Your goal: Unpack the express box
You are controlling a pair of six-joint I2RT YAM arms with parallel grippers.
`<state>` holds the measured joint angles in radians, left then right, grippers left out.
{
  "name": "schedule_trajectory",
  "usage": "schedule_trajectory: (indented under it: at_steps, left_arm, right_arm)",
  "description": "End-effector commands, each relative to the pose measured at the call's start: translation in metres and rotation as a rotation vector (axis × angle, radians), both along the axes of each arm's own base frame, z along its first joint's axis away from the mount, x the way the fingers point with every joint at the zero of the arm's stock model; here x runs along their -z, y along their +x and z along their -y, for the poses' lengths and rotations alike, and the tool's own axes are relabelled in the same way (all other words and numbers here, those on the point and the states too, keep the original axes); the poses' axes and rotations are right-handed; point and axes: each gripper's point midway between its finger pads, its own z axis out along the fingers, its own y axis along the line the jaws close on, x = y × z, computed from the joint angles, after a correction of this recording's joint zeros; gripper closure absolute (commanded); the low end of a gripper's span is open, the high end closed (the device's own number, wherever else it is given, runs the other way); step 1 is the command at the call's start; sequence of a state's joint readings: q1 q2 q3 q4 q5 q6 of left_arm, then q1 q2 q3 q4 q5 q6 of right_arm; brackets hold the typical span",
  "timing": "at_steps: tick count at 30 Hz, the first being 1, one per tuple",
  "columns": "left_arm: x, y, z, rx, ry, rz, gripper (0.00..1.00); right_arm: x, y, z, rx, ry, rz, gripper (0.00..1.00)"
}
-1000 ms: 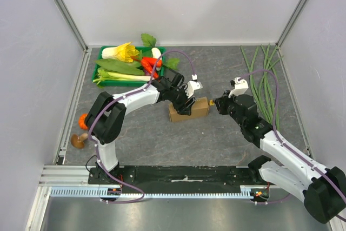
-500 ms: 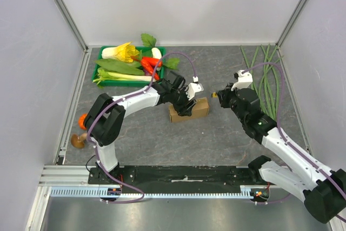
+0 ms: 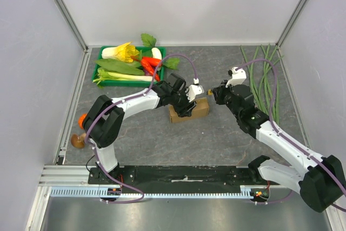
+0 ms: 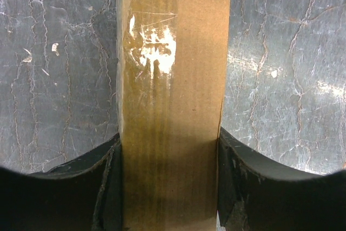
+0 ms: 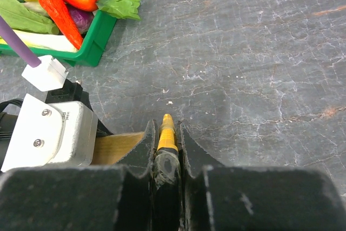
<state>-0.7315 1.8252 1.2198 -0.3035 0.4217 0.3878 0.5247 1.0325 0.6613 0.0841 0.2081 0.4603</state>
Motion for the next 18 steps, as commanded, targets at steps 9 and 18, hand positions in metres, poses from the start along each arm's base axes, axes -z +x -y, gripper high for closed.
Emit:
schedule_trajectory:
  at_steps: [9,18]
  left_arm:
    - [0.045,-0.023,-0.035,0.006,0.183,-0.074,0.57]
    - [0.046,-0.023,-0.036,0.005,0.185,-0.076,0.57]
  right_arm:
    - [0.007,0.004,-0.002,0.000,-0.012,0.009,1.00]
    - [0.014,0.001,-0.002,-0.018,-0.027,-0.009,1.00]
